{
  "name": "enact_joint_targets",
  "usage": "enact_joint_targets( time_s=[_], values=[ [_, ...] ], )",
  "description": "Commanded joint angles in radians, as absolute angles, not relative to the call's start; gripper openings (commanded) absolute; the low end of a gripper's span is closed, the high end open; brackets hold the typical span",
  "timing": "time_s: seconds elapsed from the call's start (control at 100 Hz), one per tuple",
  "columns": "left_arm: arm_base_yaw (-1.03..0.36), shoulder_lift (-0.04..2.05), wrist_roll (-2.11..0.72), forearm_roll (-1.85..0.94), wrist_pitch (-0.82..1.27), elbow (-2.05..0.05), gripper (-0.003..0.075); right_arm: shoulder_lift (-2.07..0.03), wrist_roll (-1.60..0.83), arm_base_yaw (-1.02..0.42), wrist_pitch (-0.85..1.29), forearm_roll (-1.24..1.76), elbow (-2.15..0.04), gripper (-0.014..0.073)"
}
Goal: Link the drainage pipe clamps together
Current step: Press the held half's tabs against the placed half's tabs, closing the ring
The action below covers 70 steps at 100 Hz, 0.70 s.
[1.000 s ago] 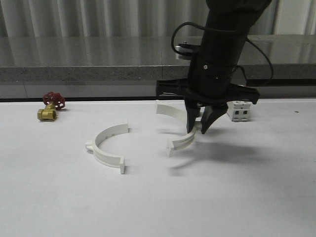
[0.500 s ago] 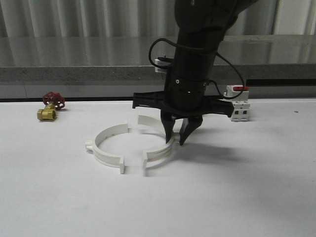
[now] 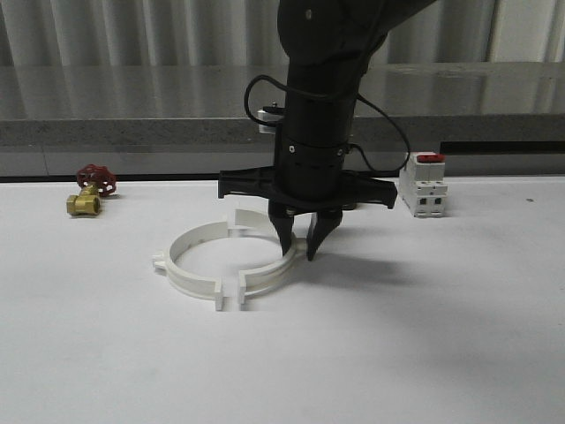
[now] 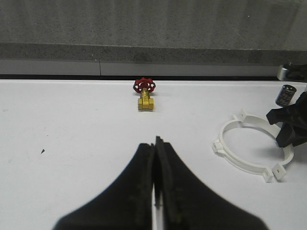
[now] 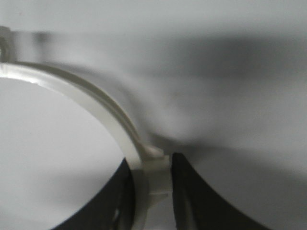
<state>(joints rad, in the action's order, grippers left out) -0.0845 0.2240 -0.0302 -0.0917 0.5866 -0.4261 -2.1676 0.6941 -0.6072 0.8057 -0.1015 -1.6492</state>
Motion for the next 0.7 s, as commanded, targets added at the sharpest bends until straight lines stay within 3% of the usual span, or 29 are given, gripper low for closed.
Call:
enact_joint_targets(
  time_s=[0.0,0.69],
  values=[
    [-0.083,0.234,-0.028,-0.105,0.517,-0.45,-0.0021,-2.112,0.706,-0.606,0.792,-0.121,-1.684,0.0031],
    [-0.083,0.234,-0.028,-0.105,0.517,-0.45,-0.0021,-2.14,0.736,-0.615,0.756,-0.074,-1.684,0.0031]
  ],
)
